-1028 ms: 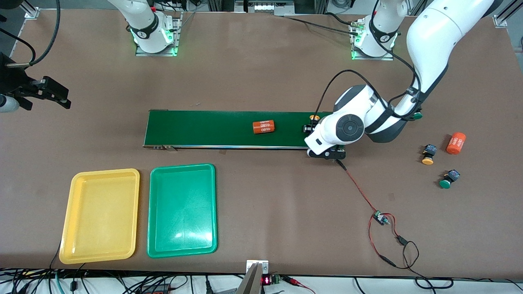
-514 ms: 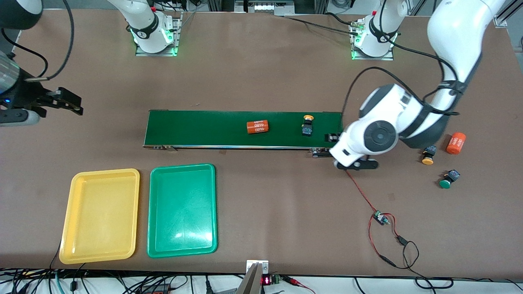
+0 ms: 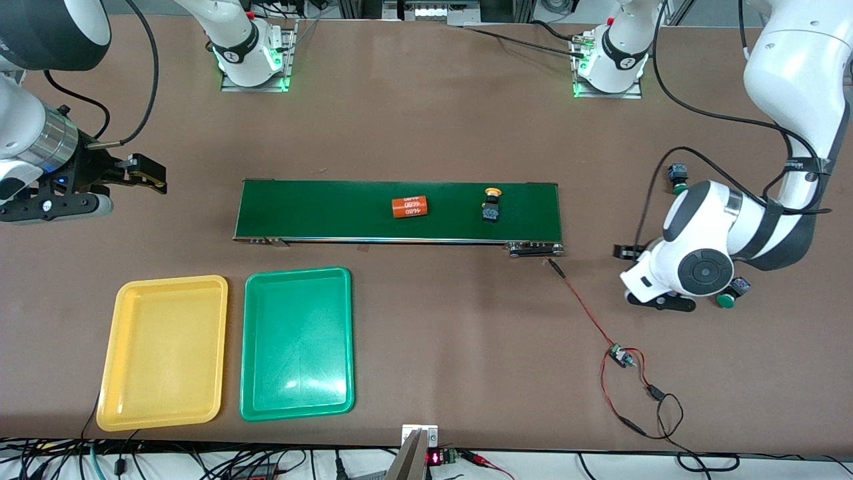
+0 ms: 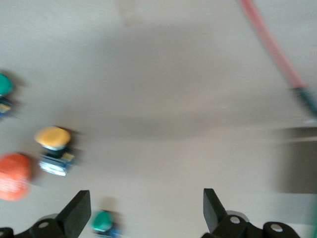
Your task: Sort buttons by color to trays
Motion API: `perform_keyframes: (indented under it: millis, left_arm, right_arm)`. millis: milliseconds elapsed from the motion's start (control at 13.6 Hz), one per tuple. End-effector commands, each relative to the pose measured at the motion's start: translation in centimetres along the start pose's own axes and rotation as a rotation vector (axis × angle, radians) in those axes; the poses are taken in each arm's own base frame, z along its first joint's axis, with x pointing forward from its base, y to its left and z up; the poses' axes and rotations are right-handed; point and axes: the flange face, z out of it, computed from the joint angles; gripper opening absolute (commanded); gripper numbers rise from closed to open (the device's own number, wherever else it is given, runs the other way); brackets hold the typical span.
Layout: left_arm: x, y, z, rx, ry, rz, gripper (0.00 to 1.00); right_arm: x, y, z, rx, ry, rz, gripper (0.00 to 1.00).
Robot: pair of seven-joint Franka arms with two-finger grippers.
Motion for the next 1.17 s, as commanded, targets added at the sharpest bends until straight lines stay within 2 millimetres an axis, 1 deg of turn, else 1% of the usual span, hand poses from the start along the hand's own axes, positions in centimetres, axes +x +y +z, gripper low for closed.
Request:
perform_keyframes:
  millis: [0, 73, 147, 294, 440, 514, 587, 734, 808, 881, 954, 1028, 1101]
  left_arm:
    - [1.3, -3.6, 0.6, 0.188, 0.065, 0.155, 1.00]
    - [1.6, -5.1, 1.7, 0.217, 0.056, 0.192, 1.00]
    - [1.8, -6.1, 2.1, 0.229, 0.061, 0.219, 1.00]
    - [1.6, -10.2, 3.7, 0.224, 0.060, 0.262, 1.00]
    - [1.0, -15.3, 5.2, 0.199, 0.101, 0.327, 1.00]
    - [1.0, -16.9, 6.5, 0.184, 0.108, 0.362, 1.00]
    - [1.2, -17.9, 7.6, 0.169, 0.139, 0.394, 1.00]
    - [1.7, -18.8, 8.6, 0.155, 0.200, 0.433, 1.00]
    - [1.7, -19.2, 9.2, 0.144, 0.201, 0.441, 1.00]
    - [1.6, -20.1, 10.8, 0.099, 0.206, 0.441, 1.00]
    - [1.9, -20.4, 11.4, 0.050, 0.252, 0.456, 1.00]
    - [2.2, -20.3, 11.5, 0.020, 0.298, 0.498, 1.00]
    - [2.3, -20.3, 12.1, 0.001, 0.309, 0.526, 1.00]
  right_arm:
    - [-0.3, -0.2, -0.3, 0.003, -0.001, 0.009, 1.00]
    - [-0.3, -0.2, -0.5, 0.003, 0.003, 0.009, 1.00]
    - [-0.4, -0.1, -0.9, 0.002, 0.008, 0.009, 1.00]
    - [-0.5, 0.3, -0.9, 0.002, 0.008, 0.018, 1.00]
    - [-0.5, 0.9, -0.9, 0.008, 0.009, 0.043, 1.00]
    - [-0.4, 1.0, -0.9, 0.009, 0.012, 0.078, 1.00]
    - [-0.5, 1.2, -1.1, 0.009, 0.016, 0.096, 1.00]
    - [-0.6, 1.6, -1.2, 0.009, 0.018, 0.104, 1.00]
    - [-0.7, 1.9, -1.5, 0.009, 0.022, 0.110, 1.00]
    - [-0.7, 2.0, -1.5, 0.009, 0.022, 0.112, 1.00]
    - [-0.7, 2.0, -1.5, 0.013, 0.021, 0.113, 1.00]
    - [-0.8, 2.3, -1.6, 0.026, 0.021, 0.120, 1.00]
    - [-0.9, 2.7, -1.7, 0.025, 0.022, 0.115, 1.00]
